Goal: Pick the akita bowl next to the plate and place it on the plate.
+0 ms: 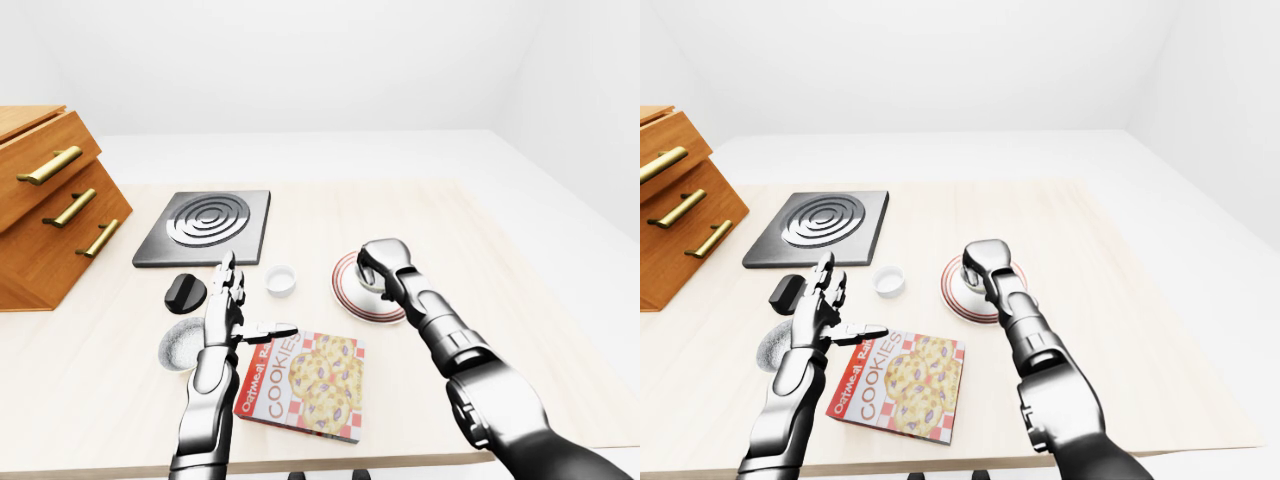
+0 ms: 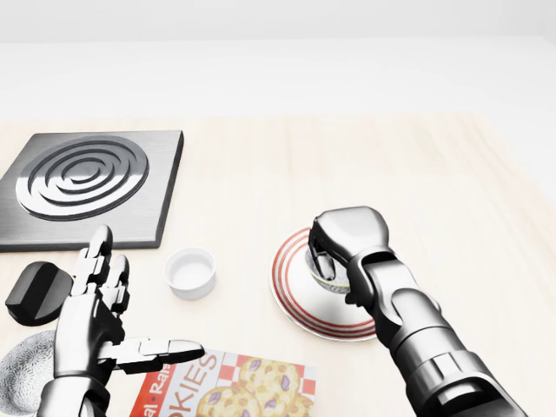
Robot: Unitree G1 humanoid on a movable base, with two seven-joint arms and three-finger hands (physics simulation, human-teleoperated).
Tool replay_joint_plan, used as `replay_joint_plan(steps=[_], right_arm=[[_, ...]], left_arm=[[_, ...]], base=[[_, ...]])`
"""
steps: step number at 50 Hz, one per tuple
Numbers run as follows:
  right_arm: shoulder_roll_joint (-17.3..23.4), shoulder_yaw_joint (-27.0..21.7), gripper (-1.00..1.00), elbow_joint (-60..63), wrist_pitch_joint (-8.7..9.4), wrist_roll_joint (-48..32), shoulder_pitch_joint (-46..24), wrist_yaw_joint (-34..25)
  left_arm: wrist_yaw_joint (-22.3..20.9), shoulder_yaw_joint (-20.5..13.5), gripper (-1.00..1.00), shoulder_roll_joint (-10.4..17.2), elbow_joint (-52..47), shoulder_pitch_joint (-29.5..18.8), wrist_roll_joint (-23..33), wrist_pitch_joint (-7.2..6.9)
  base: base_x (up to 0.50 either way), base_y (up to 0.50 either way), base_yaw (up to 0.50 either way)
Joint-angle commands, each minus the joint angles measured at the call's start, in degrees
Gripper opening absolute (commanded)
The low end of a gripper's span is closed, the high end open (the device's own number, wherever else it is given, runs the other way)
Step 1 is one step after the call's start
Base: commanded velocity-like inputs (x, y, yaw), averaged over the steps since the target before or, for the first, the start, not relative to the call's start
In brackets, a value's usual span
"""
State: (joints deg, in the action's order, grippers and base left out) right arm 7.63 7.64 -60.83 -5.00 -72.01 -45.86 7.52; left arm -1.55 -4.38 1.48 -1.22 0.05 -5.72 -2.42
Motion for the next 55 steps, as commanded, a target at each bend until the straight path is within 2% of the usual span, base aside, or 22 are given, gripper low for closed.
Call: replay_joint_plan(steps=[1, 5, 9, 12, 13, 14, 15, 16, 19, 22, 30, 43, 44, 45, 48, 49, 50, 55], right_arm=[[-0.2, 0.1, -1.0, -4.2, 0.0, -0.1, -2.2, 1.7], [-0.3, 0.3, -1.0, -5.9, 0.0, -0.4, -2.9, 2.7], [-0.3, 0.3, -1.0, -7.6, 0.0, -0.5, -3.9, 3.6], [-0.3, 0.4, -1.0, -8.1, 0.0, -0.6, -4.1, 4.0], [-0.3, 0.4, -1.0, -8.2, 0.0, -0.6, -4.1, 4.1], [-0.1, 0.4, -1.0, -9.6, 0.0, -0.9, -4.7, 5.1], [-0.1, 0.5, -1.0, -10.2, 0.0, -1.1, -4.9, 5.7], [0.0, 0.4, -1.0, -10.4, 0.0, -1.0, -4.9, 5.7], [0.1, 0.5, -1.0, -11.0, 0.0, -1.2, -4.9, 6.1], [0.1, 0.4, -1.0, -11.2, 0.0, -1.1, -5.0, 6.2], [-0.2, 0.5, -1.0, -12.1, 0.0, -1.1, -4.7, 7.0], [-0.7, 0.5, -1.0, -13.3, 0.0, -1.1, -4.3, 8.0], [-0.8, 0.6, -1.0, -13.6, 0.0, -1.3, -4.2, 8.3], [-0.9, 0.6, -1.0, -13.5, 0.0, -1.2, -4.2, 8.1], [-0.8, 0.6, -1.0, -13.5, 0.0, -1.2, -4.2, 8.1], [-0.9, 0.6, -1.0, -13.7, 0.0, -1.3, -4.1, 8.3], [-0.9, 0.6, -1.0, -13.8, 0.0, -1.3, -4.0, 8.4], [-0.8, 0.6, -1.0, -13.9, 0.0, -1.4, -4.1, 8.6]], left_arm=[[0.0, 0.0, 1.0, 0.0, -0.3, 0.1, 0.0, -0.17], [0.1, 0.0, 1.0, 0.0, -0.9, 0.3, -0.1, -0.59], [-0.1, -0.2, 1.0, 0.0, 0.9, -0.2, -0.1, 0.63], [-0.1, -0.2, 1.0, 0.1, 1.0, -0.3, -0.1, 0.73], [-0.1, -0.2, 1.0, 0.1, 1.0, -0.3, -0.1, 0.73], [0.1, -0.1, 1.0, 0.0, -0.2, 0.0, -0.1, -0.2], [0.2, 0.0, 1.0, 0.0, -0.7, 0.2, -0.1, -0.54], [0.0, -0.1, 1.0, 0.0, 0.3, 0.0, -0.1, 0.21], [0.2, 0.0, 1.0, 0.0, -0.7, 0.1, -0.1, -0.6], [0.1, -0.1, 1.0, 0.0, 0.3, 0.0, -0.1, 0.28], [0.2, 0.0, 1.0, 0.0, -0.4, 0.3, 0.0, -0.14], [0.2, -0.2, 1.0, 0.0, 0.2, 0.2, 0.0, 0.36], [0.3, -0.2, 1.0, 0.0, -0.4, 0.1, -0.1, -0.25], [0.3, -0.2, 1.0, 0.0, 0.1, 0.1, 0.0, 0.22], [0.3, -0.2, 1.0, 0.0, 0.2, 0.0, -0.1, 0.31], [0.4, -0.2, 1.0, 0.0, -0.5, 0.2, -0.1, -0.32], [0.4, -0.1, 1.0, 0.0, -0.7, 0.3, 0.0, -0.39], [0.3, -0.2, 1.0, 0.0, -0.3, 0.2, 0.0, -0.01]], base=[[0.0, 0.0, 0.0], [0.0, 0.0, 0.0], [0.0, 0.0, 0.0], [0.0, 0.0, 0.0], [0.0, 0.0, 0.0], [0.0, 0.0, 0.0], [0.0, 0.0, 0.0], [0.0, 0.0, 0.0], [0.0, 0.0, 0.0], [0.0, 0.0, 0.0], [0.0, 0.0, 0.0], [0.0, 0.0, 0.0], [0.0, 0.0, 0.0], [0.0, 0.0, 0.0], [0.0, 0.0, 0.0], [0.0, 0.0, 0.0], [0.0, 0.0, 0.0], [0.0, 0.0, 0.0]])
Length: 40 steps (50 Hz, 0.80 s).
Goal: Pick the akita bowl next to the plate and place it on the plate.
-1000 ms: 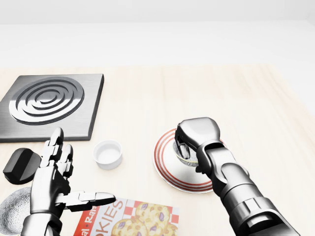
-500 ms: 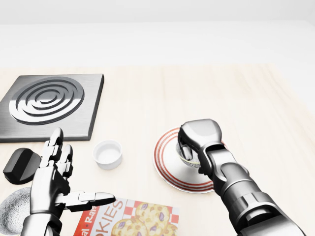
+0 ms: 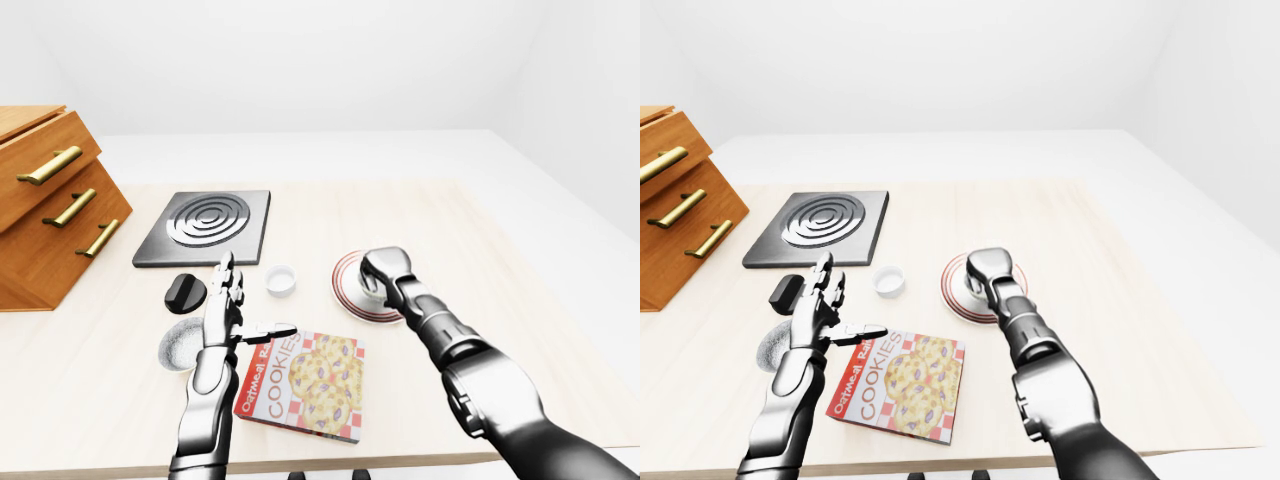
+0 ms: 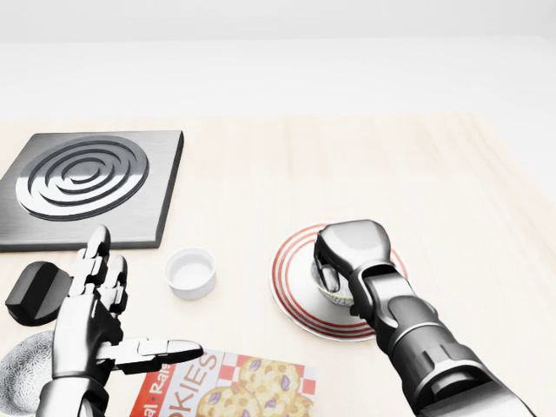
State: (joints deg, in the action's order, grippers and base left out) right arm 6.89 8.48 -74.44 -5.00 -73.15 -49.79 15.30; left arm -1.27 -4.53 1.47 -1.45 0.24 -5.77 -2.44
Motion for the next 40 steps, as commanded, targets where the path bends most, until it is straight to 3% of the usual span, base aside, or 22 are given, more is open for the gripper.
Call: replay_joint_plan(steps=[1, 6, 12, 13, 25, 32, 36, 38, 40], right_arm=[[0.0, -0.3, -1.0, -0.3, 0.0, -0.2, -0.3, 0.8], [0.2, -0.4, -1.0, -0.1, 0.0, -0.3, -1.1, 1.3], [0.3, -1.3, -1.0, -0.1, 0.0, 0.8, -1.8, 2.4], [0.3, -1.4, 1.0, -0.1, 0.0, 1.1, -2.0, 2.9], [0.8, -1.4, 1.0, 0.1, 0.0, 2.7, -2.7, 3.7], [1.1, -1.6, 1.0, 1.8, 0.0, 4.0, -1.8, 0.6], [1.8, -1.8, 1.0, 3.6, 0.0, 4.8, -1.3, -1.4], [2.2, -1.9, 1.0, 5.7, 0.0, 5.2, -0.4, -3.0], [2.7, -1.8, 1.0, 8.3, 0.0, 5.1, 0.9, -4.7]], left_arm=[[0.0, -0.1, 1.0, 0.0, 0.5, -0.1, 0.0, 0.36], [0.3, -0.1, 1.0, 0.0, -0.3, -0.1, 0.1, -0.46], [0.5, -0.2, 1.0, 0.0, 0.2, -0.1, 0.3, 0.14], [0.6, -0.1, 1.0, 0.0, 0.1, -0.1, 0.3, 0.02], [0.7, -0.3, 1.0, 0.1, 0.8, -0.4, 0.2, 0.57], [0.8, -0.2, 1.0, 0.1, -0.1, -0.2, 0.3, -0.19], [0.8, -0.2, 1.0, 0.1, 0.4, -0.4, 0.3, 0.24], [0.9, -0.1, 1.0, 0.1, -1.2, 0.0, 0.4, -0.93], [0.7, -0.3, 1.0, 0.1, -0.1, -0.2, 0.3, -0.09]], base=[[0.0, 0.0, 0.0], [0.0, 0.0, 0.0], [0.0, 0.0, 0.0], [0.0, 0.0, 0.0], [0.0, 0.0, 0.0], [0.0, 0.0, 0.0], [0.0, 0.0, 0.0], [0.0, 0.0, 0.0], [0.0, 0.0, 0.0]])
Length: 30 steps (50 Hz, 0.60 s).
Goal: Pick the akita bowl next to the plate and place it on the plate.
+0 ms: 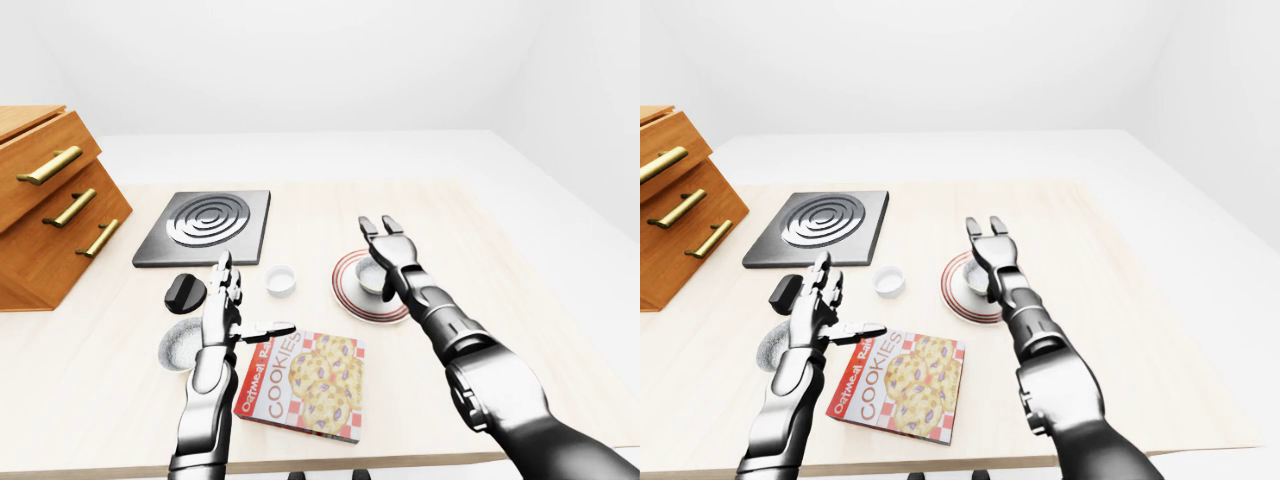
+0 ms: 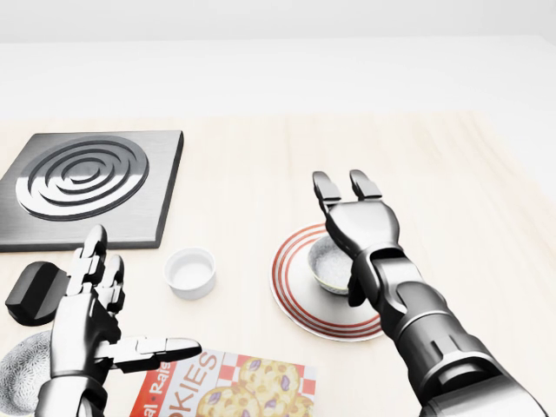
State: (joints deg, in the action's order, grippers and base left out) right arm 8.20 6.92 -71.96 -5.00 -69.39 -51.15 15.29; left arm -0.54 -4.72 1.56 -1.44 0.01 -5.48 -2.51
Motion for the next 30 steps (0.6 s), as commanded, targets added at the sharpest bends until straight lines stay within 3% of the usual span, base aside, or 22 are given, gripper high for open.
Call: replay_joint_plan(steps=[1, 6, 8, 13, 15, 17, 25, 27, 29, 30], right_arm=[[1.7, -0.6, 1.0, 8.7, 0.0, 1.9, 3.6, -6.6], [2.5, -3.7, 1.0, 32.9, 0.0, 7.2, 13.6, -23.5], [2.7, -5.8, 1.0, 46.2, 0.0, 11.8, 17.2, -33.8], [2.4, -7.6, 1.0, 62.7, 0.0, 19.0, 20.7, -48.0], [2.6, -7.9, 1.0, 67.3, 0.0, 20.5, 21.6, -51.7], [2.8, -8.0, 1.0, 71.5, 0.0, 22.0, 22.8, -55.3], [4.8, -10.0, 1.0, 81.2, 0.0, 26.1, 23.1, -55.3], [5.3, -10.4, 1.0, 81.7, 0.0, 26.5, 23.1, -55.3], [6.1, -11.0, 1.0, 82.2, 0.0, 27.0, 22.4, -55.3], [6.3, -11.2, 1.0, 82.3, 0.0, 27.2, 22.1, -55.3]], left_arm=[[0.1, -0.1, 1.0, 0.0, -0.3, 0.1, 0.0, -0.23], [0.1, -0.1, 1.0, 0.0, 0.5, -0.3, 0.1, 0.19], [0.2, -0.2, 1.0, 0.1, 0.7, -0.3, 0.0, 0.36], [0.2, -0.3, 1.0, 0.1, 0.9, -0.2, 0.0, 0.56], [0.3, -0.2, 1.0, 0.0, 0.2, 0.2, 0.0, 0.25], [0.1, -0.2, 1.0, 0.1, 1.0, 0.0, 0.0, 0.87], [0.2, -0.2, 1.0, 0.0, -0.1, 0.4, 0.0, 0.27], [0.1, -0.3, 1.0, 0.0, 0.7, 0.3, 0.0, 0.98], [0.3, -0.1, 1.0, 0.0, -0.7, 0.7, 0.1, -0.1], [0.1, -0.3, 1.0, 0.0, 0.8, 0.3, 0.1, 1.0]], base=[[0.0, 0.0, 0.0], [0.0, 0.0, 0.0], [0.0, 0.0, 0.0], [0.0, 0.0, 0.0], [0.0, 0.0, 0.0], [0.0, 0.0, 0.0], [0.0, 0.0, 0.0], [0.0, 0.0, 0.0], [0.0, 0.0, 0.0], [0.0, 0.0, 0.0]])
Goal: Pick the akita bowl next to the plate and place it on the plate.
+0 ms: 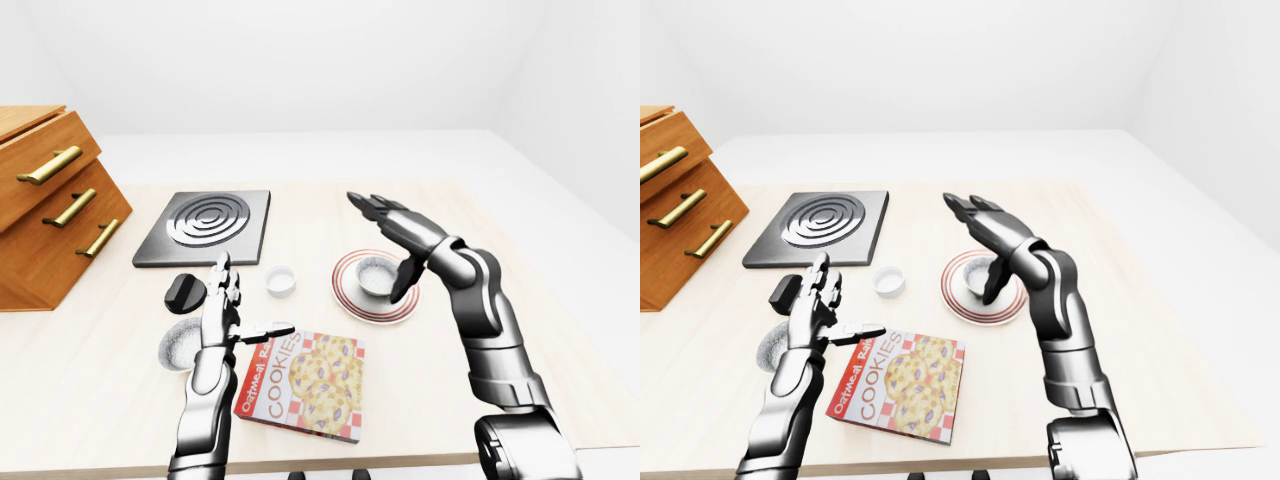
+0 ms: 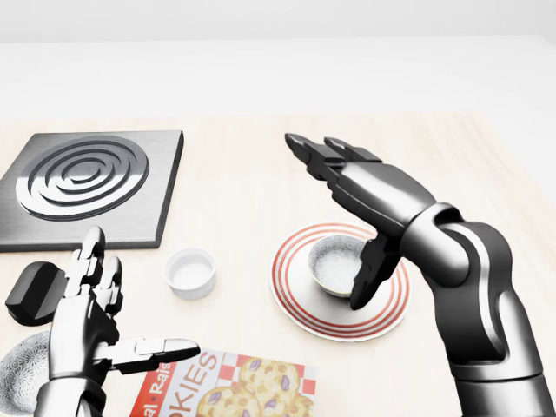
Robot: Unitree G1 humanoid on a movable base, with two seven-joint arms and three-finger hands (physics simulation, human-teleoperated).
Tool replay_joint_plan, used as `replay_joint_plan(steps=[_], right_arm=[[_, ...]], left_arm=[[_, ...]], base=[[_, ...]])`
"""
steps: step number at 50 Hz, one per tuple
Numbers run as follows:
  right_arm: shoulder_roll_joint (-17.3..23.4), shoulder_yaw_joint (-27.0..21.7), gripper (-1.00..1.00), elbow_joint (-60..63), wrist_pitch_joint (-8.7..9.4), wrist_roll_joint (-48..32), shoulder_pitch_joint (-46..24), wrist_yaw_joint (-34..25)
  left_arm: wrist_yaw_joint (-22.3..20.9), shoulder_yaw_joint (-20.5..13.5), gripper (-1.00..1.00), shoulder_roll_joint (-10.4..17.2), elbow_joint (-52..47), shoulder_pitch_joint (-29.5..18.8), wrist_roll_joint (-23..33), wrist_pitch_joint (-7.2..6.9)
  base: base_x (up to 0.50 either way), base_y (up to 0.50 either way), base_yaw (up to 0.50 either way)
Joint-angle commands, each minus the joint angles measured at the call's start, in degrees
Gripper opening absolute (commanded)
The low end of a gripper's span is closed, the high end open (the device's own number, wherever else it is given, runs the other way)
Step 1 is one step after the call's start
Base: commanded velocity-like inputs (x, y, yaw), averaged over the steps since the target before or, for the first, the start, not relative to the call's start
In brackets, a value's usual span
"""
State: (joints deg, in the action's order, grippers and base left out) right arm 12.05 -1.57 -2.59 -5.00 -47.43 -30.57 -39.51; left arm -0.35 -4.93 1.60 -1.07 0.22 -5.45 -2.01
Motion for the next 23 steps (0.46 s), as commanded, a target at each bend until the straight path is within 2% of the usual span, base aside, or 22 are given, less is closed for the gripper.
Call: replay_joint_plan(steps=[1, 6, 10, 14, 18, 23], right_arm=[[2.5, -2.8, 1.0, 13.0, 0.0, 5.4, 1.2, -0.5], [3.1, -3.1, 1.0, 13.6, 0.0, 5.8, 1.1, -0.5], [3.7, -3.5, 1.0, 13.6, 0.0, 6.3, 0.5, -0.5], [4.1, -3.7, 1.0, 13.9, 0.0, 6.5, 0.4, -0.5], [4.4, -3.9, 1.0, 14.1, 0.0, 6.8, -0.2, -0.5], [4.9, -4.1, 1.0, 14.5, 0.0, 7.1, -0.6, -0.5]], left_arm=[[-0.1, -0.1, 1.0, 0.0, 0.6, 0.0, 0.0, 0.66], [0.1, 0.0, 1.0, -0.1, -0.6, 0.4, 0.1, -0.13], [0.0, -0.1, 1.0, -0.1, 0.0, 0.4, 0.0, 0.38], [0.1, 0.0, 1.0, -0.1, -0.6, 0.5, 0.0, -0.18], [0.0, -0.3, 1.0, 0.0, 1.1, 0.0, 0.0, 1.07], [0.0, -0.3, 1.0, 0.1, 1.0, -0.1, -0.2, 0.81]], base=[[0.0, 0.0, 0.0], [0.0, 0.0, 0.0], [0.0, 0.0, 0.0], [0.0, 0.0, 0.0], [0.0, 0.0, 0.0], [0.0, 0.0, 0.0]])
